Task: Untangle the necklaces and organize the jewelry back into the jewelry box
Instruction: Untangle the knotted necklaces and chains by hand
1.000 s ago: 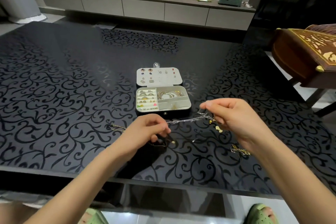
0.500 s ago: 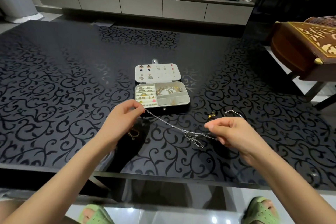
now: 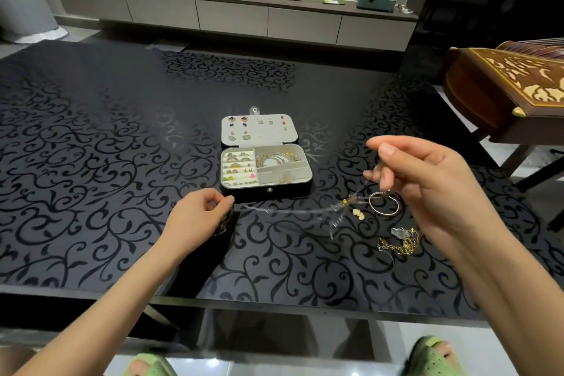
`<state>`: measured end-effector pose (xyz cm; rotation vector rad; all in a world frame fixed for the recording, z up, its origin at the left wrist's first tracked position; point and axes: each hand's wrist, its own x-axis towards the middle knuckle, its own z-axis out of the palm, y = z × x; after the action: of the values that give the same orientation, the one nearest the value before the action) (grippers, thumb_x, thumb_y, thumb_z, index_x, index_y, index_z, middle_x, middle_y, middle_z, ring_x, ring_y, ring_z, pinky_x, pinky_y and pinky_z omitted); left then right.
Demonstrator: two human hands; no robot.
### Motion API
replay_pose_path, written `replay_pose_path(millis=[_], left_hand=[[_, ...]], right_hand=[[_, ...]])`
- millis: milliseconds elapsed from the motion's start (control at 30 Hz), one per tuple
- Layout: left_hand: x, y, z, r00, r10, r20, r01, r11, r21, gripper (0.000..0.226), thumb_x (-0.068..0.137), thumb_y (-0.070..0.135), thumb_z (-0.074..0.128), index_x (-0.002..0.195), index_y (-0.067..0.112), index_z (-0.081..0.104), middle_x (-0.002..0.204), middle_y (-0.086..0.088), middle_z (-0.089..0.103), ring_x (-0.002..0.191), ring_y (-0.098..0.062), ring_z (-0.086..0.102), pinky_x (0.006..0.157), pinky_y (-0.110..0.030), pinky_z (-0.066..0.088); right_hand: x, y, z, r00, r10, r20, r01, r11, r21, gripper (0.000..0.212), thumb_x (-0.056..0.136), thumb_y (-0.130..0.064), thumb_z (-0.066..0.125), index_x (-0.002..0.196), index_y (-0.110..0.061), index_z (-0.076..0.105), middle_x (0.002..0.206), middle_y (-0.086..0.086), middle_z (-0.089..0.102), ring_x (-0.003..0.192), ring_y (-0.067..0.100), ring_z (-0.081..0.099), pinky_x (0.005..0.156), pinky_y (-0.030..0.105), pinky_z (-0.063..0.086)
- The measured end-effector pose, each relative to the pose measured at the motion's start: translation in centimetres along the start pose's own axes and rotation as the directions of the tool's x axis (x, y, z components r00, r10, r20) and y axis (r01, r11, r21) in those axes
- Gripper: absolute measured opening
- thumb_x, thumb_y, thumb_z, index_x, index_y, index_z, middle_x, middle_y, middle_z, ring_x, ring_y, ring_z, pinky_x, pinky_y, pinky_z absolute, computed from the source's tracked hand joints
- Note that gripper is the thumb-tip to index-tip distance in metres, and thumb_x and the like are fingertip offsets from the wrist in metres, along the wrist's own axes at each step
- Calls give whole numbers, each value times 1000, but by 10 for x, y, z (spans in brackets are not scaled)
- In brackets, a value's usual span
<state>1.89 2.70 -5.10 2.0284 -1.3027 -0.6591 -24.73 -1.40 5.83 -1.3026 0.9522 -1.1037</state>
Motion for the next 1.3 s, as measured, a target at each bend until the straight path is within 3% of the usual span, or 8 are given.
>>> replay_pose_path(millis=[200,333,467,600,767,933,1033,1300], left_hand=[[7,15,-2,980,-89,176,152,909,-387,25,97,20,42,87,12,64,62,0,55,54,-12,45,52,-22,33],[7,25,-13,955,-53,291,225,769,-598,25,100,13,37,98,8,61,76,-9,66,62,-14,57,55,-19,37],[6,24,-28,957,-18,291,170,845,-507,22,99,12,41,98,13,62,89,-10,72,77,-16,64,63,-23,43],[4,24,-37,963,35,266,16,983,-185,24,96,11,44,97,23,64,98,3,70,86,-10,64,80,-21,46],[1,31,-32,969,88,230,-100,994,41,23,94,14,48,98,28,65,102,8,68,96,-9,63,92,-29,48],[-21,52,-17,902,193,385,-40,927,-372,25,85,7,65,103,25,68,106,11,70,100,1,63,88,-16,47],[-28,63,1,845,265,465,-60,910,-410,26,81,7,70,103,21,68,102,8,71,96,-1,64,85,-16,50],[-32,63,13,852,266,450,67,798,-599,6,85,2,63,89,2,67,79,-14,69,70,-16,65,57,-21,51]], right_hand=[[6,-5,-1,997,57,54,-54,997,-57,15,89,-10,53,89,-13,68,49,-2,54,55,10,55,78,35,54],[2,-4,2,993,86,81,-80,994,-72,15,89,-10,54,88,-12,69,52,-1,56,55,10,57,81,38,51],[4,-1,14,991,85,103,-82,996,-33,15,88,-10,54,87,-12,69,52,-1,56,54,10,58,83,40,49],[8,2,31,983,88,164,-89,996,-2,15,89,-9,54,87,-12,69,54,0,57,56,11,59,85,42,50],[15,7,43,968,115,221,-115,993,-11,14,89,-9,54,89,-12,68,61,2,63,68,22,63,82,38,50],[15,5,48,955,125,269,-129,992,-3,14,89,-9,54,91,-11,67,63,2,64,71,24,62,78,33,52],[17,1,47,952,116,285,-124,992,11,14,89,-9,54,91,-12,68,66,3,65,73,23,64,71,27,55],[20,0,34,964,109,243,-103,994,-37,15,89,-5,54,92,-13,67,75,4,70,68,13,62,65,26,56]])
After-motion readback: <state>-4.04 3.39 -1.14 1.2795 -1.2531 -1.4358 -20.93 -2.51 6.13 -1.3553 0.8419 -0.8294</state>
